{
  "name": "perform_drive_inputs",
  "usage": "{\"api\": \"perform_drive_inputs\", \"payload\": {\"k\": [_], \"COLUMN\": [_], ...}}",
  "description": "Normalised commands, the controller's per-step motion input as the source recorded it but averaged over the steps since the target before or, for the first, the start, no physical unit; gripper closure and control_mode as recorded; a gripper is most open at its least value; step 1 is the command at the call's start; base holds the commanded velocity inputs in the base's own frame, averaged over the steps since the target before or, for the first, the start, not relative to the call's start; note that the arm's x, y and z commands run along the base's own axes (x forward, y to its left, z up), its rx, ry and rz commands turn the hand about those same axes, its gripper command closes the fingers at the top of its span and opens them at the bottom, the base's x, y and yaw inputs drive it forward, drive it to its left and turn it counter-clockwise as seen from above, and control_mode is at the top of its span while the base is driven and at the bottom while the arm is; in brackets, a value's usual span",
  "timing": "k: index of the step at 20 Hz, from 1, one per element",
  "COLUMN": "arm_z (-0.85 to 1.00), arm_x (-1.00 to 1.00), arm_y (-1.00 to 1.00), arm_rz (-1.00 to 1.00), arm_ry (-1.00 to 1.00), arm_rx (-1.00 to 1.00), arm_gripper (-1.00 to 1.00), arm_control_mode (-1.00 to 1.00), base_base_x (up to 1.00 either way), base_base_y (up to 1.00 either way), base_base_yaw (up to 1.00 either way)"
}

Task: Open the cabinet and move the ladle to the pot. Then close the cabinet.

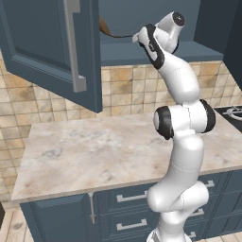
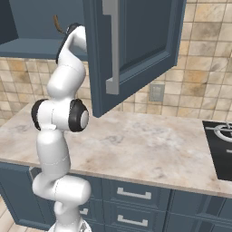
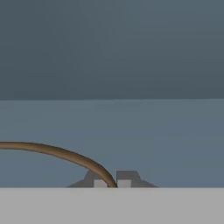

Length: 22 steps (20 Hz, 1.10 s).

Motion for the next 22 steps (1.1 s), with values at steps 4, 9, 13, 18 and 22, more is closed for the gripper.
{"api": "perform_drive_inputs", "payload": {"k": [4,9,13,18,22], "arm_z": [-0.02,-0.15,-0.16,0.18,0.32], "arm_x": [-0.68,-0.63,-0.61,-0.94,-0.98], "arm_y": [0.17,0.32,0.11,-0.13,-0.14], "arm_rz": [0.0,0.0,-0.02,-0.06,-0.08], "arm_ry": [-0.08,-0.11,-0.14,-0.09,0.0], "arm_rx": [-0.01,-0.04,-0.06,-0.02,-0.01], "arm_gripper": [1.0,1.0,1.0,1.0,1.0], "arm_control_mode": [-1.0,-1.0,-1.0,-1.0,-1.0], "base_base_x": [0.0,0.0,0.0,0.0,0.0], "base_base_y": [0.0,0.0,0.0,0.0,0.0], "base_base_yaw": [0.0,0.0,0.0,0.0,0.0]}}
